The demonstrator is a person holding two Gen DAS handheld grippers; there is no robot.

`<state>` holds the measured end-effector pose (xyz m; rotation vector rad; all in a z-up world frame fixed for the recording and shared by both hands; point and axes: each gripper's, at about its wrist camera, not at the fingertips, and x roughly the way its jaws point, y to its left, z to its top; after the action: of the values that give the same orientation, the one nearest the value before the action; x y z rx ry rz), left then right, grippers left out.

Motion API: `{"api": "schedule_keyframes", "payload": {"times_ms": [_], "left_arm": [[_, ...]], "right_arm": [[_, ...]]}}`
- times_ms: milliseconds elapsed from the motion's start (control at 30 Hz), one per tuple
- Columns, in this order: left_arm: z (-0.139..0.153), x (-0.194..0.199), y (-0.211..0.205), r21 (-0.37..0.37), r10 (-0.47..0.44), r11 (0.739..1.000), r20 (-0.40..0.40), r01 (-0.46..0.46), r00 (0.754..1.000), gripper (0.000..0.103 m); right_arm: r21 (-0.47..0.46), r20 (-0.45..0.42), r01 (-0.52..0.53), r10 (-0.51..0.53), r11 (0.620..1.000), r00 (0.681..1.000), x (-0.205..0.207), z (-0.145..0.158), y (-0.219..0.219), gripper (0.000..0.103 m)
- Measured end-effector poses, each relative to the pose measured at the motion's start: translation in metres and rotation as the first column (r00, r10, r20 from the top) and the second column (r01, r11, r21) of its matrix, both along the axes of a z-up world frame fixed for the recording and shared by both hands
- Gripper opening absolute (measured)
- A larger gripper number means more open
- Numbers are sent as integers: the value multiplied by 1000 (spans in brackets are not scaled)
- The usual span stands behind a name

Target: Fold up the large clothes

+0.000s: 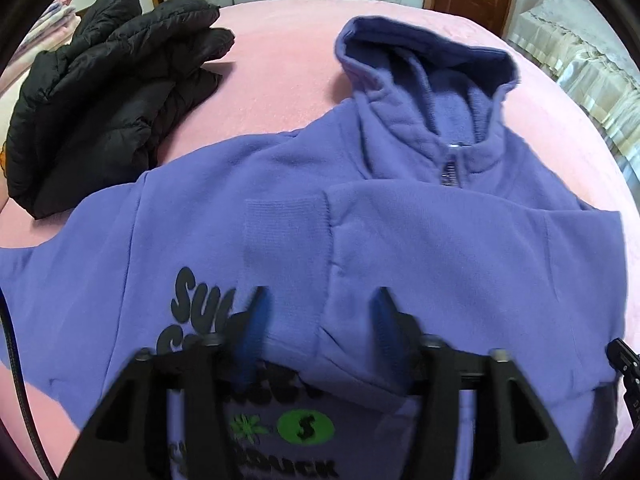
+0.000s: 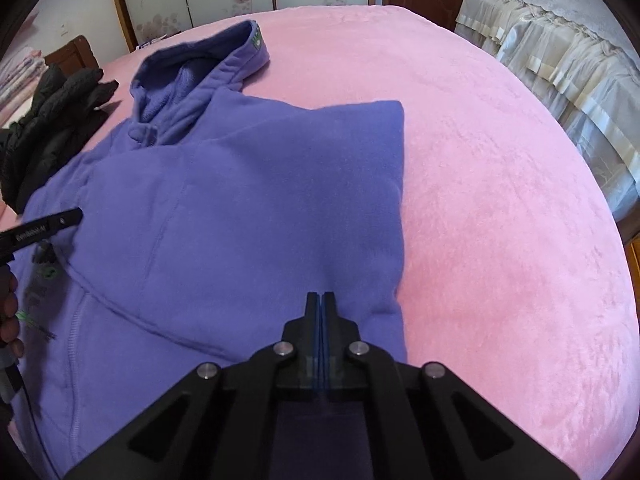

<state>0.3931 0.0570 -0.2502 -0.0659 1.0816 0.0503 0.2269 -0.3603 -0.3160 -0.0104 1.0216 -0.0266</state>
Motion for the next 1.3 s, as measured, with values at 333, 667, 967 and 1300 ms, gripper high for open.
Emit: {"api": "schedule_keyframes", "payload": {"times_ms": [333, 667, 967, 1300], "left_arm": [[80, -71, -23, -72, -59, 995, 134, 69, 989, 90], [142, -145, -20, -95, -24, 995, 209, 45, 978, 98], [185, -207, 4, -142, -13, 988, 317, 61, 948, 98], [228, -252, 78, -153, 23, 988, 342, 32, 940, 98]], "right_arm": [[80, 16, 5, -7, 997, 1000, -47, 50, 20, 4], [95, 106, -32, 22, 995, 994, -93, 100, 58, 16], [133, 218, -115, 85, 984, 972, -133, 135, 91, 22], [268, 370, -215, 105, 939, 923, -164, 182, 135, 22]]}}
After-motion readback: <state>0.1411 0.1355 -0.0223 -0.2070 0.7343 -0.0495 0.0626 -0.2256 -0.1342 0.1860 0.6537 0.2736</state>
